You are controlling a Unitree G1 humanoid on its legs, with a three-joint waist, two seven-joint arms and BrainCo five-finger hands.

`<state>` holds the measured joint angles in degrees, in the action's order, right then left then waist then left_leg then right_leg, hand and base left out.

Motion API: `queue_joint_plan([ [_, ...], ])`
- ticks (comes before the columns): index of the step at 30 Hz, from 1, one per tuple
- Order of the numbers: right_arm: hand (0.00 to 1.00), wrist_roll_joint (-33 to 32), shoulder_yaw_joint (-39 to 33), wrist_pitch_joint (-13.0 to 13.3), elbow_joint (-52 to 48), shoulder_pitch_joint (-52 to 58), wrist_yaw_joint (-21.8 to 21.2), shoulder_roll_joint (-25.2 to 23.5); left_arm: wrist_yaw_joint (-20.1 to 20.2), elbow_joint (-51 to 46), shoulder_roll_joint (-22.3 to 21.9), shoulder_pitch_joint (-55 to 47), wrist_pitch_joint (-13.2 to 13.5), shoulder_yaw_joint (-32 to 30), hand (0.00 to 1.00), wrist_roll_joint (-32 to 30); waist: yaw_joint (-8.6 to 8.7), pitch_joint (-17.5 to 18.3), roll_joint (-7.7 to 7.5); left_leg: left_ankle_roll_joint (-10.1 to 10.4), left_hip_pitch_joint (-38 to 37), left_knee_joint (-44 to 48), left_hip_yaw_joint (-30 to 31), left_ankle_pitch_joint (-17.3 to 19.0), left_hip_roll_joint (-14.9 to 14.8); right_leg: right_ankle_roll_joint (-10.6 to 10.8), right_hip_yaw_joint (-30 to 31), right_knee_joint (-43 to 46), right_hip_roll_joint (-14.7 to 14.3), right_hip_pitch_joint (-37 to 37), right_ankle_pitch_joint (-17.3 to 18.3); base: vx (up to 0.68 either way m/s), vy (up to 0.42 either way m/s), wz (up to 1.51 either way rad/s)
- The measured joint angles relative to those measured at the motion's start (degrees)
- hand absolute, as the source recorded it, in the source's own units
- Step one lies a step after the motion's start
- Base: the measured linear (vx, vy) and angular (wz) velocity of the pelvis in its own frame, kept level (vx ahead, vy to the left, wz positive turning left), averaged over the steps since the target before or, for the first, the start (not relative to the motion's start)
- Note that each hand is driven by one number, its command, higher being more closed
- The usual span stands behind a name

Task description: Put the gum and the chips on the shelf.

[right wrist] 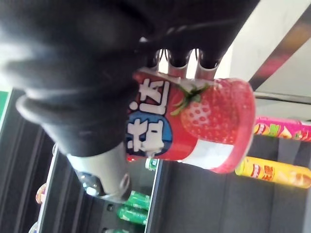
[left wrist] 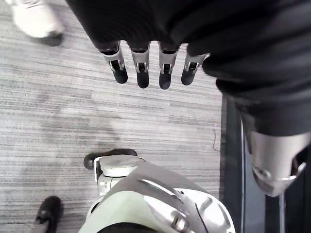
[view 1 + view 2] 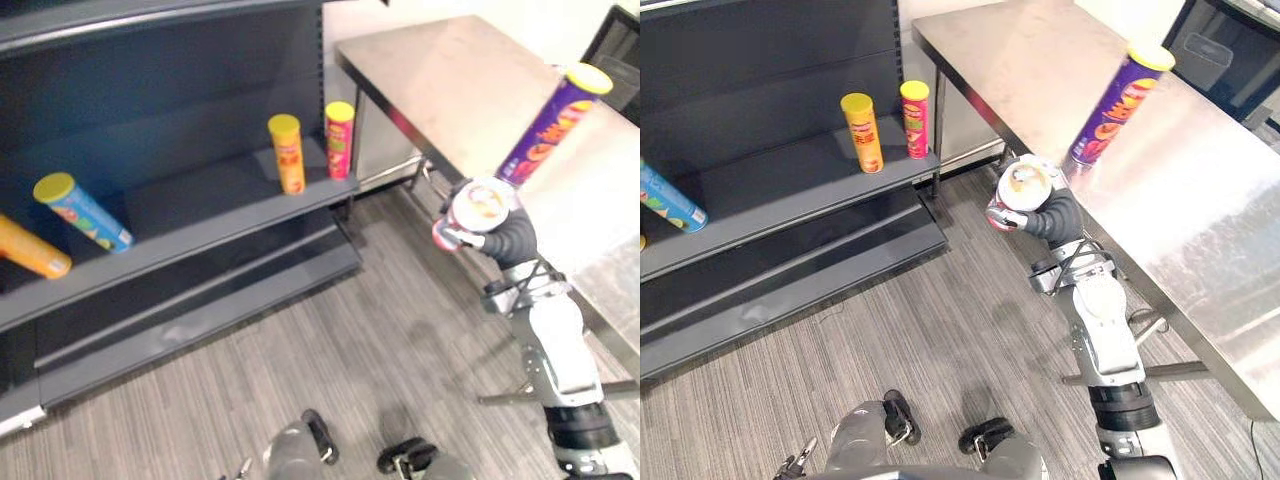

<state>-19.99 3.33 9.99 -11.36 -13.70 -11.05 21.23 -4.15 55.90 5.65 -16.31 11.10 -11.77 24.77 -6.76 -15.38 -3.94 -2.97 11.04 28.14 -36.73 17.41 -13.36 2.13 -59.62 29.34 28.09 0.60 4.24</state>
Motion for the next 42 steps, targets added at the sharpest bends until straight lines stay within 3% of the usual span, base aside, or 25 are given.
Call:
queue_joint_plan([
  [1,1.00,0.0,0.3,0.0,0.1,0.0,-0.6,-0.2,0.0,0.0,0.1,0.0,0.0,0.0,0.00,0.0,-0.10,0.0,0.00,-0.4,0.0,0.5,0.7,0.5,0.2,-0.1,1.0,0.6,0.3,-0.1,-0.7,-0.01,0.146,0.62],
  [3,1.00,0.0,1.3,0.0,0.0,0.0,-1.7,-1.4,0.0,-0.4,0.3,0.0,0.0,-0.4,0.00,0.0,-0.15,-0.1,0.21,-1.2,0.9,1.0,4.0,1.4,1.3,-2.3,6.9,2.0,0.4,0.8,-3.7,-0.02,0.235,0.78],
  [4,1.00,0.0,1.6,-0.1,0.0,0.0,-2.1,-2.1,-0.1,-1.7,0.3,0.0,-0.1,-0.4,0.00,0.0,0.06,-0.3,0.56,-1.8,1.9,1.0,7.3,1.5,2.6,-3.0,15.0,3.1,-0.6,2.9,-4.1,0.02,0.272,1.26],
  [5,1.00,-0.1,1.8,-0.1,0.0,0.1,-1.9,-2.4,-0.3,-2.6,0.6,0.0,0.0,-0.3,0.00,-0.2,0.22,-0.4,0.68,-2.5,2.9,0.4,11.0,1.1,4.5,-1.7,25.2,3.5,-4.0,4.8,-1.9,0.06,0.198,1.40],
  [7,1.00,-0.1,1.8,-0.1,-0.3,0.6,-0.9,-2.3,-0.8,-3.6,1.4,0.3,-0.2,0.5,0.00,-0.8,0.53,-0.3,0.55,-3.2,3.1,-1.5,16.0,0.1,8.6,1.1,35.7,3.7,-7.8,6.4,0.8,0.14,0.126,1.73],
  [8,1.00,-0.1,1.8,-0.1,-1.3,1.2,0.2,-2.3,-1.4,-3.9,1.5,0.3,-0.7,0.9,0.00,-0.8,0.79,-0.2,0.41,-4.2,2.7,-2.7,18.4,-0.8,11.2,1.6,39.5,3.7,-9.2,7.3,1.8,0.18,0.092,1.77],
  [11,1.00,-0.1,4.1,0.0,-2.2,2.2,0.8,-2.9,-2.6,-3.4,1.6,0.2,-2.4,1.4,0.00,-0.8,0.87,-0.5,1.14,-5.6,2.1,-2.9,21.4,-1.6,14.5,1.7,44.9,3.6,-12.2,10.8,2.1,0.17,0.085,1.27],
  [14,1.00,-0.3,6.9,0.0,-2.1,4.4,0.6,-4.6,-3.1,-3.4,1.9,-0.6,-3.1,2.2,0.00,-0.8,0.56,-0.4,1.56,-5.0,-1.3,-4.3,22.4,-1.3,14.9,1.6,43.8,1.4,-15.2,9.7,2.1,0.16,0.064,0.76],
  [15,1.00,-0.5,8.0,0.2,-1.7,4.4,0.4,-4.6,-3.2,-3.4,1.9,-1.1,-3.2,2.8,0.00,-0.8,0.23,-0.3,2.34,-0.1,-1.5,-3.1,23.3,-0.6,14.8,1.2,43.4,-0.7,-16.8,9.1,2.3,0.12,0.032,0.61],
  [16,1.00,-1.2,8.7,0.8,-1.1,4.0,0.2,-6.3,-3.0,-4.0,3.0,-1.2,-3.4,2.2,0.00,-0.8,0.33,-0.3,-2.87,4.6,2.7,3.6,26.4,-2.5,17.2,1.5,44.9,-1.9,-13.3,10.1,1.8,0.08,-0.056,0.55],
  [17,1.00,-1.5,7.9,1.5,0.1,2.7,-0.2,-8.2,-2.8,-4.0,3.4,-1.3,-3.6,2.3,0.00,-0.8,-0.20,0.3,-1.47,0.2,7.4,11.0,29.1,1.3,8.5,7.0,43.8,2.2,-12.6,11.5,5.2,0.06,-0.021,0.40],
  [18,1.00,-1.6,7.8,1.8,0.8,2.0,-0.4,-8.8,-2.8,-3.5,2.9,-1.0,-4.1,2.6,0.00,-0.8,-0.25,0.0,-0.78,1.2,7.1,10.2,29.3,3.6,6.8,7.8,43.6,3.0,-13.2,11.0,6.5,0.09,0.040,0.11],
  [19,1.00,-2.5,8.9,1.4,1.9,2.0,-0.4,-9.2,-3.0,-3.3,2.9,-0.9,-4.0,2.5,0.00,-0.7,-1.02,0.0,-2.01,1.5,6.0,8.4,28.6,2.8,8.2,6.9,44.0,2.5,-12.3,11.0,7.9,0.09,0.082,0.09],
  [20,1.00,-2.7,9.2,1.5,2.1,2.6,-0.8,-8.1,-3.0,-3.4,2.7,-0.9,-3.6,3.1,0.00,-0.7,-1.12,0.1,-2.31,1.4,5.0,5.2,28.4,1.0,10.0,6.3,44.3,0.6,-11.1,10.4,8.2,0.08,-0.014,0.16],
  [22,1.00,-2.9,8.8,1.6,2.8,2.6,-0.6,-7.0,-2.9,-3.9,1.0,-0.8,-2.7,3.7,0.00,-0.6,-0.68,0.0,-1.82,1.6,3.8,1.4,28.5,-1.3,11.6,6.0,44.2,-3.7,-10.9,8.5,8.0,0.03,-0.116,0.19],
  [24,1.00,-3.1,8.3,1.6,3.0,2.7,-0.6,-5.6,-3.0,-4.0,0.8,-1.0,-1.3,4.7,0.00,-0.1,0.56,-0.8,-0.24,2.4,3.7,-2.4,29.4,-4.1,12.2,7.0,42.8,-7.5,-11.3,7.4,7.1,-0.04,-0.120,0.24],
  [26,1.00,-3.1,8.1,1.7,3.1,3.5,-0.8,-5.2,-3.0,-3.9,0.8,-1.0,-0.7,5.0,0.00,-0.1,1.71,-1.0,0.16,3.2,3.4,-5.5,30.1,-6.4,12.1,6.7,41.6,-8.8,-11.8,7.2,6.5,-0.04,-0.117,0.25],
  [31,1.00,-3.1,7.0,2.5,3.1,6.7,-1.2,-5.3,-2.9,-4.0,0.9,-0.9,0.1,5.9,0.00,-0.1,1.92,-1.0,0.37,5.5,0.2,-14.6,30.9,-10.6,11.0,5.2,39.7,-11.6,-13.3,5.6,5.5,-0.05,-0.135,0.10],
  [35,1.00,-3.1,6.3,3.0,3.1,7.9,-1.9,-5.4,-2.8,-3.9,0.8,-0.9,0.0,6.0,0.00,-0.1,2.62,-1.0,0.72,5.0,-2.5,-19.6,25.4,-12.8,9.0,4.5,39.4,-13.3,-13.8,4.6,4.8,0.00,-0.082,0.01],
  [42,1.00,-2.7,6.2,3.2,3.1,9.1,-2.5,-5.5,-2.7,-4.0,1.4,-0.8,0.0,7.5,0.00,-0.1,3.52,-0.8,1.07,4.7,-5.7,-25.3,24.0,-16.2,9.9,4.4,40.7,-16.4,-14.2,4.0,2.7,0.05,0.017,-0.06],
])
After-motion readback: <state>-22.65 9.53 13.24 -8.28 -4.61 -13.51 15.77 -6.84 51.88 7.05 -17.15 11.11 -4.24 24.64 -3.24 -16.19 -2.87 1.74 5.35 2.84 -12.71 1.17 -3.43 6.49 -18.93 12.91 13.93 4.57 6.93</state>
